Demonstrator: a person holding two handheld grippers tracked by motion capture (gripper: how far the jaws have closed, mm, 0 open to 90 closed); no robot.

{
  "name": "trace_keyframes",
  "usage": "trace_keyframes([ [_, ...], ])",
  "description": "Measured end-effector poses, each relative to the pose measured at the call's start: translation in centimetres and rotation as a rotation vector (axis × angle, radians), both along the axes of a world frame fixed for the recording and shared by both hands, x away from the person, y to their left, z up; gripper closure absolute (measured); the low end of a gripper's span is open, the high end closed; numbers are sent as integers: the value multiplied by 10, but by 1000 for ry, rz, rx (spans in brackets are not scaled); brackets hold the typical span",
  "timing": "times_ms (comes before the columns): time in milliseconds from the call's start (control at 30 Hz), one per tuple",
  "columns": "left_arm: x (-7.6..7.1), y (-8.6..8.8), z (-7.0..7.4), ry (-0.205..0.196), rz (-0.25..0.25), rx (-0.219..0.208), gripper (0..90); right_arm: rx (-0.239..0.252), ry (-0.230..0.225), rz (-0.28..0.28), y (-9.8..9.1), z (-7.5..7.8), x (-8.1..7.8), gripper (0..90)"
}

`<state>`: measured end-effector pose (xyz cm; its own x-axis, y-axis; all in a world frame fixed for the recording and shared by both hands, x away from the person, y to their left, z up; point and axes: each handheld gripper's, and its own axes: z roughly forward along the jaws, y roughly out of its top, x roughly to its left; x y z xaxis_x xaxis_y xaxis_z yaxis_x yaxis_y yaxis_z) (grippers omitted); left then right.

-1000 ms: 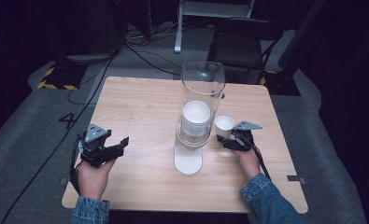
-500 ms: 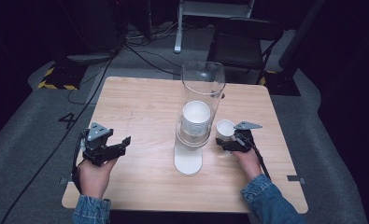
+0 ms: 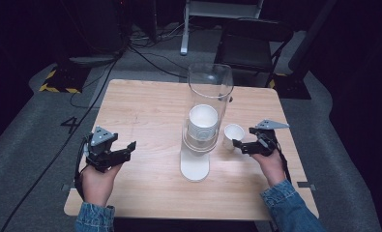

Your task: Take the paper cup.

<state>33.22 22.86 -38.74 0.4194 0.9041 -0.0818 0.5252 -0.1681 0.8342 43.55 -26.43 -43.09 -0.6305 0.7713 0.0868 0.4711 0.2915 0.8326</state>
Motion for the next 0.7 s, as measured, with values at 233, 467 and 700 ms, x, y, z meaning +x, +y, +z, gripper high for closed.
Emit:
trace_keyframes([
  [233,0,-2,1,3,-16,4,283,56,-19,6,-20,33,-12,45],
  [467,1,0,4,-1,-20,3,280,73,-57,13,-39,62,-25,52],
  [700,3,0,4,7,-27,-2,269,57,-82,16,-52,76,-36,81],
])
